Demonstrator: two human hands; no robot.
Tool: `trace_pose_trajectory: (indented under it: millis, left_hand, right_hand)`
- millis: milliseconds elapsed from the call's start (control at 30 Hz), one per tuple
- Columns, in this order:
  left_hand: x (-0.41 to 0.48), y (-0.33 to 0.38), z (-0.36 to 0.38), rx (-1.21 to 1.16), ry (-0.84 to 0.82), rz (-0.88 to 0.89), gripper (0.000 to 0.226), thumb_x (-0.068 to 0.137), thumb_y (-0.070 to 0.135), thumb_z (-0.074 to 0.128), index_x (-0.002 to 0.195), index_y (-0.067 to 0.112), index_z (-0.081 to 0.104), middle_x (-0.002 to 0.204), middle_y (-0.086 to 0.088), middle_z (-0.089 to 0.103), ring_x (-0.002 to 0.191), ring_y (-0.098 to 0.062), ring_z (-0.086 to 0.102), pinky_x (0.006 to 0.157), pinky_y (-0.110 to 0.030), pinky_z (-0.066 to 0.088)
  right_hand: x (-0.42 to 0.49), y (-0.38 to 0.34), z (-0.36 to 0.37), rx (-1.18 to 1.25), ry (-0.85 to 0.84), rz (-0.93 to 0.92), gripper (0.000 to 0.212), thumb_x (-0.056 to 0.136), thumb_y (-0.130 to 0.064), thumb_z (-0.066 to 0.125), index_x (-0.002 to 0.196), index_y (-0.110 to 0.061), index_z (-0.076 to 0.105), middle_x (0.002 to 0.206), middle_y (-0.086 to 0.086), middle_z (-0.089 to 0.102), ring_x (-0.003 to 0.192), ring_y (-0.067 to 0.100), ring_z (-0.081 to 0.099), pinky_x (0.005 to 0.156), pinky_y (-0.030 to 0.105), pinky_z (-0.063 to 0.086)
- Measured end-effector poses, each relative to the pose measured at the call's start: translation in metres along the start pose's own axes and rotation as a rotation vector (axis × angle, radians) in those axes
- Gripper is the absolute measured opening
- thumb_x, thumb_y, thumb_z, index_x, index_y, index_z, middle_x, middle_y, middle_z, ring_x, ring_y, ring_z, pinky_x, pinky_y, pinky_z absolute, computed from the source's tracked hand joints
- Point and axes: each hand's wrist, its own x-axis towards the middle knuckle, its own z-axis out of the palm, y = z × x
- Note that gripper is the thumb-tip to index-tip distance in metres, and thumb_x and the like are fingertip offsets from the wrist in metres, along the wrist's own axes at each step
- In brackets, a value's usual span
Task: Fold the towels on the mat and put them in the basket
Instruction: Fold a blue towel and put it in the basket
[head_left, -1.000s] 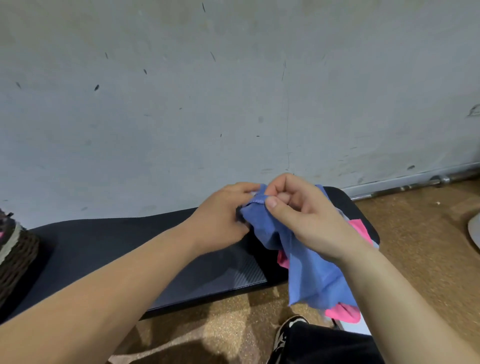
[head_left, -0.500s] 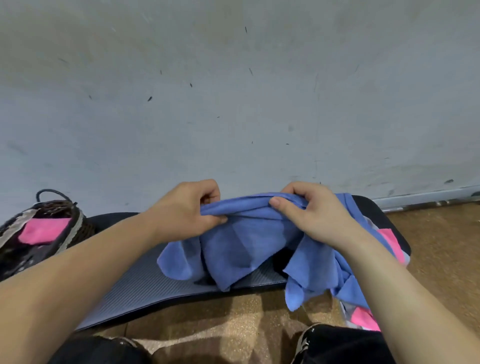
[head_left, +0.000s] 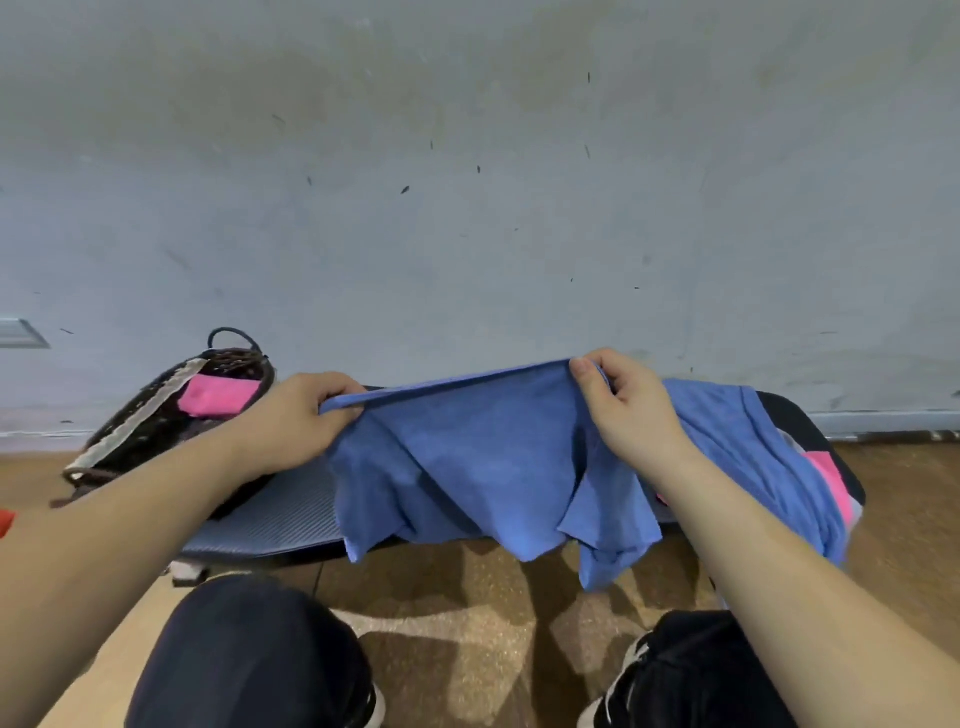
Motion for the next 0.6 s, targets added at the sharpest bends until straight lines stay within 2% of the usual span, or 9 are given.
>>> trace_pose_trajectory:
  millis: [67, 133, 200, 267, 300, 367, 433, 500, 600]
  left_hand:
    - [-0.009, -0.005, 0.003, -0.086, 0.082, -0.048, 0.018, 0.1, 0.014, 0.057, 0.093, 0.019, 0.073, 0.084, -0.001, 0.073, 0.076, -0.016, 0.064, 0.068, -0.027, 0.05]
    - [-0.014, -0.012, 0.006, -0.217, 0.165, -0.126, 0.019, 0.1, 0.022, 0.061, 0.087, 0.011, 0.07, 0.076, -0.01, 0.068, 0.069, -0.015, 0.056, 0.061, -0.028, 0.044]
    - [-0.015, -0.021, 0.004, -0.293, 0.173, -0.207, 0.032, 0.096, 0.034, 0.067, 0.081, 0.006, 0.067, 0.071, -0.014, 0.066, 0.067, -0.016, 0.055, 0.06, -0.028, 0.042]
    - [-0.016, -0.029, 0.002, -0.307, 0.126, -0.263, 0.043, 0.091, 0.045, 0.071, 0.081, 0.003, 0.068, 0.079, -0.021, 0.069, 0.066, -0.017, 0.057, 0.064, -0.03, 0.043]
    - [-0.015, -0.032, 0.002, -0.283, 0.111, -0.277, 0.046, 0.09, 0.047, 0.073, 0.081, 0.002, 0.068, 0.081, -0.022, 0.069, 0.065, -0.017, 0.057, 0.064, -0.03, 0.043]
    - [-0.008, -0.038, 0.005, -0.193, 0.113, -0.266, 0.047, 0.086, 0.048, 0.077, 0.078, 0.003, 0.069, 0.07, -0.018, 0.064, 0.062, -0.015, 0.054, 0.06, -0.028, 0.04]
    - [0.004, -0.045, 0.011, -0.069, 0.121, -0.235, 0.04, 0.083, 0.046, 0.08, 0.071, 0.009, 0.068, 0.061, -0.002, 0.06, 0.06, -0.015, 0.054, 0.056, -0.028, 0.039]
    - [0.022, -0.06, 0.017, 0.065, 0.122, -0.165, 0.034, 0.083, 0.044, 0.08, 0.069, 0.016, 0.066, 0.064, 0.003, 0.062, 0.066, -0.019, 0.059, 0.059, -0.031, 0.044]
    - [0.054, -0.088, 0.027, 0.182, 0.125, -0.101, 0.016, 0.091, 0.033, 0.07, 0.08, 0.022, 0.065, 0.074, 0.003, 0.066, 0.077, -0.025, 0.062, 0.068, -0.036, 0.05]
  right_hand:
    - [-0.001, 0.0, 0.003, 0.103, -0.085, 0.091, 0.04, 0.106, -0.04, 0.052, 0.085, -0.006, 0.059, 0.067, 0.002, 0.048, 0.064, 0.012, 0.045, 0.06, 0.029, 0.038]
    - [-0.002, 0.001, 0.002, 0.244, -0.216, 0.196, 0.036, 0.105, -0.043, 0.053, 0.082, -0.018, 0.065, 0.073, 0.0, 0.058, 0.07, 0.013, 0.054, 0.068, 0.032, 0.043]
    - [-0.002, 0.002, -0.001, 0.347, -0.318, 0.256, 0.033, 0.104, -0.04, 0.055, 0.081, -0.023, 0.07, 0.078, -0.003, 0.066, 0.075, 0.011, 0.06, 0.073, 0.032, 0.048]
    - [0.001, 0.004, -0.003, 0.381, -0.363, 0.276, 0.032, 0.105, -0.037, 0.055, 0.083, -0.022, 0.072, 0.08, -0.003, 0.07, 0.075, 0.01, 0.064, 0.074, 0.03, 0.05]
    - [0.005, 0.006, -0.002, 0.297, -0.352, 0.246, 0.032, 0.105, -0.036, 0.055, 0.084, -0.02, 0.073, 0.08, -0.004, 0.071, 0.074, 0.008, 0.063, 0.073, 0.03, 0.049]
    - [0.017, 0.015, 0.003, -0.027, -0.265, 0.129, 0.034, 0.104, -0.04, 0.055, 0.085, -0.018, 0.071, 0.077, -0.004, 0.071, 0.069, 0.011, 0.062, 0.07, 0.032, 0.049]
    - [0.029, 0.029, 0.014, -0.257, -0.147, 0.059, 0.037, 0.102, -0.046, 0.055, 0.085, -0.016, 0.068, 0.077, 0.003, 0.07, 0.076, 0.021, 0.065, 0.073, 0.039, 0.051]
    - [0.039, 0.042, 0.028, -0.311, -0.074, 0.064, 0.034, 0.1, -0.048, 0.053, 0.084, -0.02, 0.065, 0.074, -0.001, 0.067, 0.076, 0.022, 0.064, 0.071, 0.041, 0.052]
    - [0.053, 0.067, 0.057, -0.353, -0.056, 0.06, 0.021, 0.102, -0.035, 0.052, 0.089, -0.023, 0.062, 0.075, -0.005, 0.065, 0.078, 0.023, 0.062, 0.071, 0.039, 0.049]
